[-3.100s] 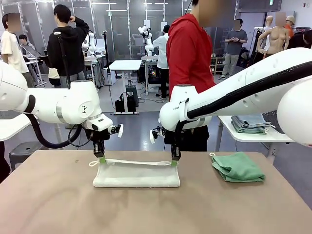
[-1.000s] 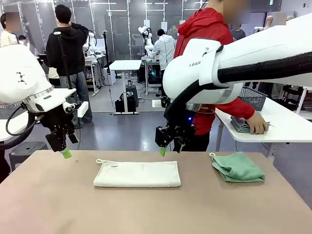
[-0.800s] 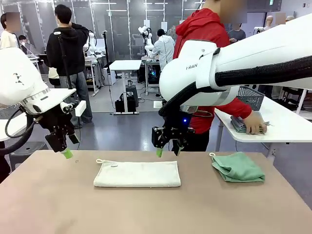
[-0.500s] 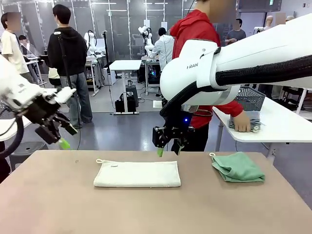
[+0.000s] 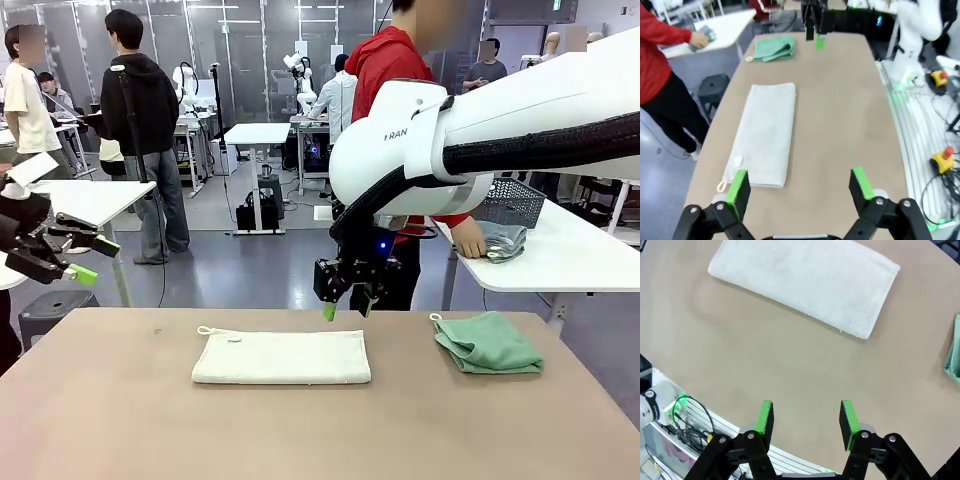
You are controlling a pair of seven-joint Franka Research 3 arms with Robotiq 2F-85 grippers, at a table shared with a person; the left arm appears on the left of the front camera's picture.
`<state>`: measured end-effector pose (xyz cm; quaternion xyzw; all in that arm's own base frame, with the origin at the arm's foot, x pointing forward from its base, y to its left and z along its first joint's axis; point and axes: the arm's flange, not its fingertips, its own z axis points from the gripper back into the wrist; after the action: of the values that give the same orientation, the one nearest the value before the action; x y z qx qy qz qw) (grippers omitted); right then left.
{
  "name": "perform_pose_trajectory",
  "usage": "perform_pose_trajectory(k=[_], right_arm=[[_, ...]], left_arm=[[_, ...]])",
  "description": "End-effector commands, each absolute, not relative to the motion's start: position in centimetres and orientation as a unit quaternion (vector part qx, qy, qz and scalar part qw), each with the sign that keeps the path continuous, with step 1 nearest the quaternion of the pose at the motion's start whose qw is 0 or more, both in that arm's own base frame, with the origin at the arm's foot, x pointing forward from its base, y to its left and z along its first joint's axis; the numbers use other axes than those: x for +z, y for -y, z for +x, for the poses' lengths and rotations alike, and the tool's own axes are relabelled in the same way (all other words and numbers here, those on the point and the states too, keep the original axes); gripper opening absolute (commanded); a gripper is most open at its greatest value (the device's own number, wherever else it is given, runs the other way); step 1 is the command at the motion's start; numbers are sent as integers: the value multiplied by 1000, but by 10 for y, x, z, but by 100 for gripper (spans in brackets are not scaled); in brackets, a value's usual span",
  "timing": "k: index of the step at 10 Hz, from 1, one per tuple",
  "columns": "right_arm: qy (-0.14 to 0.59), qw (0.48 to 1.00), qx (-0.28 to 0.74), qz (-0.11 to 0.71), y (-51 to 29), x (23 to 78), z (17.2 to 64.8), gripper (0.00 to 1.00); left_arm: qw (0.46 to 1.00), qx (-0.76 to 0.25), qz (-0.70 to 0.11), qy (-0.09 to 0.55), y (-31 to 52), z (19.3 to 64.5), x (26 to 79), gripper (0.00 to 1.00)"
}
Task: Fold the towels and place them in the basket.
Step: When a person lays out a Towel with hook on the table, fold it in half twice.
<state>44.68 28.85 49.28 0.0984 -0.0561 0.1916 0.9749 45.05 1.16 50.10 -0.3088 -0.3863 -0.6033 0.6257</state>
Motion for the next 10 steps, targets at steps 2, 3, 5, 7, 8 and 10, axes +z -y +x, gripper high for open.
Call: perform_pose_trajectory(k=[2, 3, 5, 7, 8, 10], right_arm=[[57, 973, 200, 98, -286, 492, 448, 67], [57, 973, 200, 98, -286, 492, 448, 67], [56, 975, 192, 98, -288, 493, 447, 67], [71, 975, 186, 98, -289, 493, 446, 87], [74, 981, 155, 95, -288, 491, 449, 100], [67, 990, 97, 82, -287, 479, 460, 100]], left_arm=[[626, -603, -309, 386, -12, 450, 501, 100], [626, -603, -309, 386, -12, 450, 501, 100], [624, -603, -313, 385, -13, 452, 494, 100], [617, -606, -320, 387, -16, 452, 496, 100], [618, -607, -315, 389, -18, 453, 494, 100], [626, -603, -312, 384, -14, 452, 494, 100]])
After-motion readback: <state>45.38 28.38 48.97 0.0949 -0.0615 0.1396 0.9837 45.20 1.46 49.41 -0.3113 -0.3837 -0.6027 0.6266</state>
